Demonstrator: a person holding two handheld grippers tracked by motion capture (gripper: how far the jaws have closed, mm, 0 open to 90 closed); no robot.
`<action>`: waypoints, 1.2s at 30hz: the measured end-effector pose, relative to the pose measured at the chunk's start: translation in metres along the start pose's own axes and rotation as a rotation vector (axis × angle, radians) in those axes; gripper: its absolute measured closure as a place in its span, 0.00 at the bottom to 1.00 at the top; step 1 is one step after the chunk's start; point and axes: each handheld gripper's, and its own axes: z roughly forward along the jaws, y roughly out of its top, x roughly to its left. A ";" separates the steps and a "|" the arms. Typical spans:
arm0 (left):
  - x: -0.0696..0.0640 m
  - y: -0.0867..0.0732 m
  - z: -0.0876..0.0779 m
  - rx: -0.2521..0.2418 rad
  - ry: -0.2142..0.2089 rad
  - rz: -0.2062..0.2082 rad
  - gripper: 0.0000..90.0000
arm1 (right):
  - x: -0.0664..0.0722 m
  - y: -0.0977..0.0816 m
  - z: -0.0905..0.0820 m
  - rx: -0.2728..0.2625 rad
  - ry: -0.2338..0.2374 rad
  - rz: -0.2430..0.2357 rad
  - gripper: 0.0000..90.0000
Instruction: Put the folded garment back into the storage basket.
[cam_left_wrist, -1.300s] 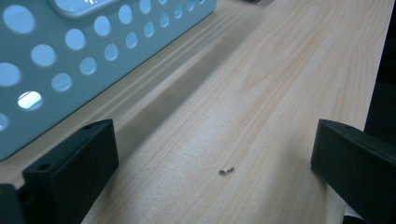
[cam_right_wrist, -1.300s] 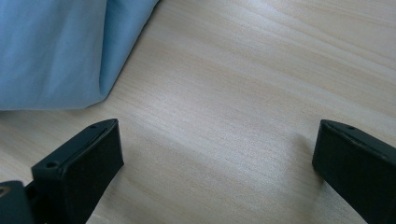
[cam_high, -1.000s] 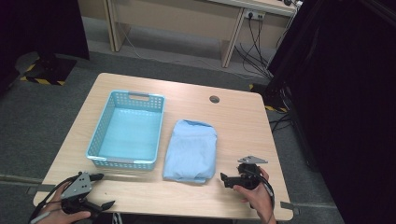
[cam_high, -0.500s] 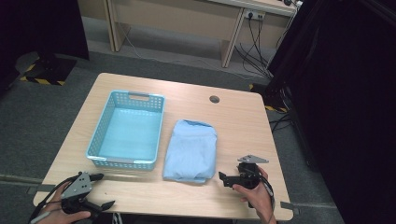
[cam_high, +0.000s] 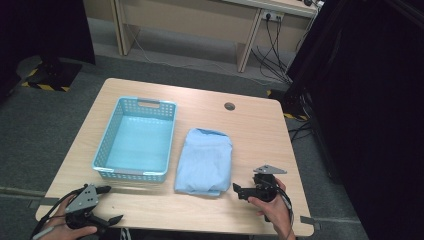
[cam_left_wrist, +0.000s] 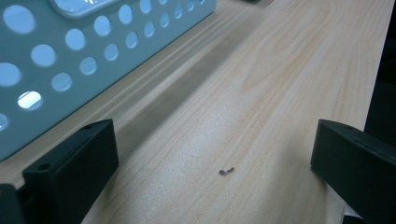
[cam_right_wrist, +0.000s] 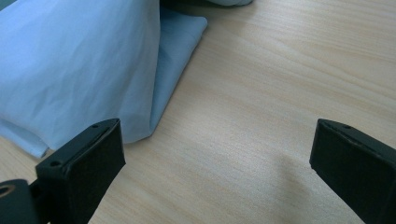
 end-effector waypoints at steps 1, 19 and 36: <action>0.000 0.000 0.000 0.000 0.000 0.000 0.00 | 0.000 0.000 0.000 -0.001 0.001 0.000 0.04; 0.000 0.000 0.000 0.000 0.000 0.000 0.00 | 0.003 0.005 -0.001 -0.020 0.053 0.022 0.04; 0.000 0.000 0.000 0.000 0.000 0.000 0.00 | 0.004 0.008 -0.001 -0.027 0.076 0.034 0.04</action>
